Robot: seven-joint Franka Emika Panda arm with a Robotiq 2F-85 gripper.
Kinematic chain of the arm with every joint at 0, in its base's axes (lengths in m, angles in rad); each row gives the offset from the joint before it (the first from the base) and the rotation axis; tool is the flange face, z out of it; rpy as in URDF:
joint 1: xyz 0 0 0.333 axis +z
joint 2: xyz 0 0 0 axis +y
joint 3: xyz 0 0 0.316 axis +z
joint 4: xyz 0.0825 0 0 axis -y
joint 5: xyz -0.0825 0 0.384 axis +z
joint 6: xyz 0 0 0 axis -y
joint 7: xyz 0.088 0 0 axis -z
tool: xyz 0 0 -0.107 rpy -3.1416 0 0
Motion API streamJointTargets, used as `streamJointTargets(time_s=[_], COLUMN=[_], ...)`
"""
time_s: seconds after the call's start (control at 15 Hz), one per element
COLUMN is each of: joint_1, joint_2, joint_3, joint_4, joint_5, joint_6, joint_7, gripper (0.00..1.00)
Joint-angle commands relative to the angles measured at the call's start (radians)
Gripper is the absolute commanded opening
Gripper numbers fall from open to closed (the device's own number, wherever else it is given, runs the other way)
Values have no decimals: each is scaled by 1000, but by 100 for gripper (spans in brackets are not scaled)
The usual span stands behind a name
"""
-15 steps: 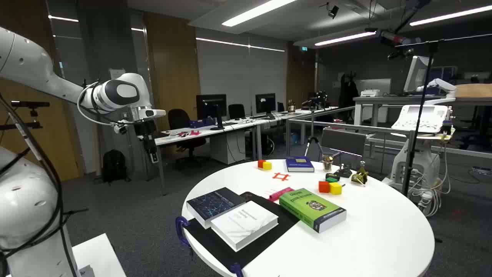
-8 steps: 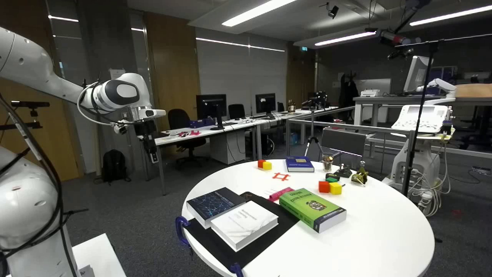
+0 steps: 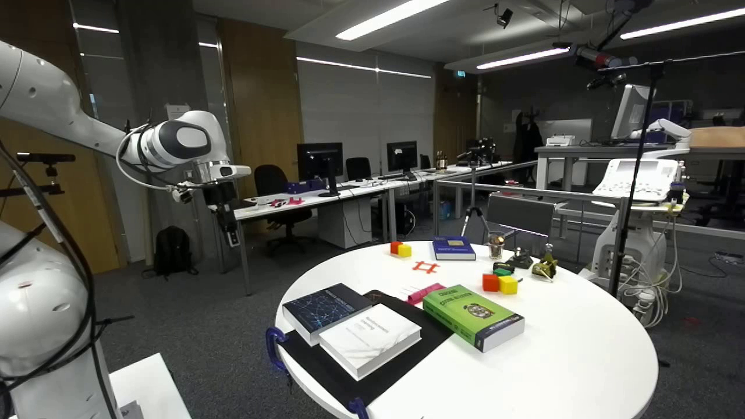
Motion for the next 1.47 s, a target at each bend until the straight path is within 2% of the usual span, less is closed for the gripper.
streamJointTargets(time_s=[0.0, 0.47, 0.93, 1.2, 1.4], joint_1=[-15, -78, -114, -101, -79], joint_2=[48, 225, 425, 540, 625], joint_3=[4, -39, -147, -225, -282], joint_4=[1, 22, 116, 202, 271], joint_5=[-33, -105, -200, -204, -116], joint_6=[55, 241, 353, 380, 406], joint_7=[137, 454, 721, 870, 916], gripper=[100, 100, 100, 100, 100])
